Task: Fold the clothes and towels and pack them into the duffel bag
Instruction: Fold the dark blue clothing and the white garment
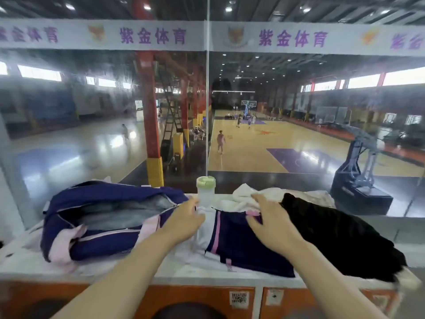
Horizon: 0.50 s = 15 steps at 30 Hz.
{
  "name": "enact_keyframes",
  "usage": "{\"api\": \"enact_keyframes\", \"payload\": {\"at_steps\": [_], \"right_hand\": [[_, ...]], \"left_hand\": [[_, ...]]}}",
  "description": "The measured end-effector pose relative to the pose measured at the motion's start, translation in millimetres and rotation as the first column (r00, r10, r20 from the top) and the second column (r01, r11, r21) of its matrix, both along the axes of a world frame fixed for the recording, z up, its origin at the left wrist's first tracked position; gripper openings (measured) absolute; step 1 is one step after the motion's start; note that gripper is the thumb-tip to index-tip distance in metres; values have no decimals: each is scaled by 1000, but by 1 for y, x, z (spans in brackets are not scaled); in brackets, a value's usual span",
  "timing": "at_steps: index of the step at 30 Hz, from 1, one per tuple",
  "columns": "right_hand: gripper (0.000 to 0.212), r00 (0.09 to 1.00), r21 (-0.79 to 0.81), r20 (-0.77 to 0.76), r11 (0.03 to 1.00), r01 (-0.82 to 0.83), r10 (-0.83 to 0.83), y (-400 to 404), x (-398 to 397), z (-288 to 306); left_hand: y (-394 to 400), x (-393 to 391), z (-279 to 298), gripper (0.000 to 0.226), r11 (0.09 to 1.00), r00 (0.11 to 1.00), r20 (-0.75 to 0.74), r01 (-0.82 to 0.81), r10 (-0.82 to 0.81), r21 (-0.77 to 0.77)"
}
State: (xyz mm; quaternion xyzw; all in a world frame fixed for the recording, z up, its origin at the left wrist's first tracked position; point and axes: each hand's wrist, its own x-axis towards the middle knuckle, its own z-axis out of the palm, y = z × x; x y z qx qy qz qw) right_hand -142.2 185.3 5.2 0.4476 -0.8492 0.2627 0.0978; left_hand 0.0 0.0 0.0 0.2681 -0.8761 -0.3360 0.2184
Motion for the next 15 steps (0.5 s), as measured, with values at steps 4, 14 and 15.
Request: {"api": "enact_keyframes", "payload": {"at_steps": [4,14,15], "right_hand": [[58,973,160,228,986,-55,18,-8,24,-32],[85,980,302,187,953,7,-66,-74,41,-74],[81,984,298,155,954,36,-85,-80,39,-79]], "left_hand": [[17,2,-30,51,945,990,112,-119,89,304],[14,-25,-68,40,833,948,-88,-222,306,507],[11,-31,-64,37,847,949,-92,-222,301,483]]}}
